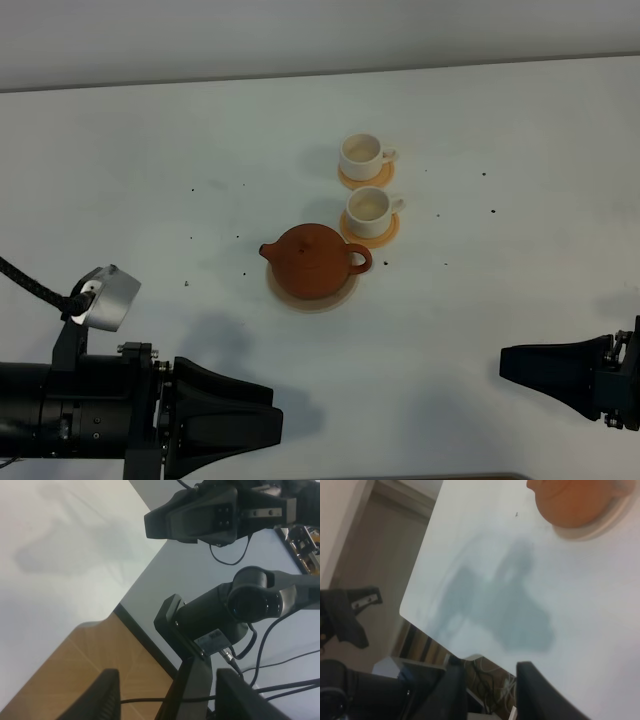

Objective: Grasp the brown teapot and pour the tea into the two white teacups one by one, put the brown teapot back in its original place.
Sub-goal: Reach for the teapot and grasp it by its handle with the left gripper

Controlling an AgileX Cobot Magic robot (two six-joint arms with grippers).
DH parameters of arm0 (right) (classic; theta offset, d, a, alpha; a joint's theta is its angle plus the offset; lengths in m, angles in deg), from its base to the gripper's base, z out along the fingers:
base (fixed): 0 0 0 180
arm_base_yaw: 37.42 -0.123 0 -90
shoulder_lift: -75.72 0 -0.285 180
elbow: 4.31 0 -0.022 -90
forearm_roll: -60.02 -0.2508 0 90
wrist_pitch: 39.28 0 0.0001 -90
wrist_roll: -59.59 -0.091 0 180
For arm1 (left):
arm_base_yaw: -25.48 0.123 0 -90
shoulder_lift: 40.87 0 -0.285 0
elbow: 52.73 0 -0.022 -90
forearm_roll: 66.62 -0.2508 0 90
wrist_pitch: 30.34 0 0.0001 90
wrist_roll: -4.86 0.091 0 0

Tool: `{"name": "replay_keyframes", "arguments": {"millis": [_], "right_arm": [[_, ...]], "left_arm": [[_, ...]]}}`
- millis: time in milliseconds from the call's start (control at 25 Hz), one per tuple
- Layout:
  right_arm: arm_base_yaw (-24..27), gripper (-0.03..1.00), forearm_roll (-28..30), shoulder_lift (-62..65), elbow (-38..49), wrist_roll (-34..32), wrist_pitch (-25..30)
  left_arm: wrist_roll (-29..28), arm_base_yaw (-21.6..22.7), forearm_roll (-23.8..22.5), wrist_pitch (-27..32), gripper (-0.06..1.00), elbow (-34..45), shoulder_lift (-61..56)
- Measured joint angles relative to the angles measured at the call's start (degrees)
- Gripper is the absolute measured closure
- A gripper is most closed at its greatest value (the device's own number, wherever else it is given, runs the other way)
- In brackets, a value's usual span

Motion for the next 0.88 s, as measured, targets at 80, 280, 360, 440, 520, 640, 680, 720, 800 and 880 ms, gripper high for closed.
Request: {"name": "replay_keyframes", "arguments": {"millis": [80,280,360,440,520,640,680,720,800,880], "right_arm": [[0.0,0.73,0.0,0.0,0.0,0.0,0.0],[0.0,0.73,0.0,0.0,0.0,0.0,0.0],[0.0,0.73,0.0,0.0,0.0,0.0,0.0],[0.0,0.73,0.0,0.0,0.0,0.0,0.0],[0.0,0.73,0.0,0.0,0.0,0.0,0.0],[0.0,0.73,0.0,0.0,0.0,0.0,0.0],[0.0,0.73,0.0,0.0,0.0,0.0,0.0],[0.0,0.73,0.0,0.0,0.0,0.0,0.0],[0.0,0.73,0.0,0.0,0.0,0.0,0.0],[0.0,0.73,0.0,0.0,0.0,0.0,0.0]], "left_arm": [[0.0,0.0,0.0,0.0,0.51,0.0,0.0],[0.0,0.0,0.0,0.0,0.51,0.0,0.0],[0.0,0.0,0.0,0.0,0.51,0.0,0.0],[0.0,0.0,0.0,0.0,0.51,0.0,0.0],[0.0,0.0,0.0,0.1,0.51,0.0,0.0],[0.1,0.0,0.0,0.1,0.51,0.0,0.0],[0.1,0.0,0.0,0.1,0.51,0.0,0.0],[0.1,0.0,0.0,0.1,0.51,0.0,0.0],[0.1,0.0,0.0,0.1,0.51,0.0,0.0],[0.1,0.0,0.0,0.1,0.51,0.0,0.0]]}}
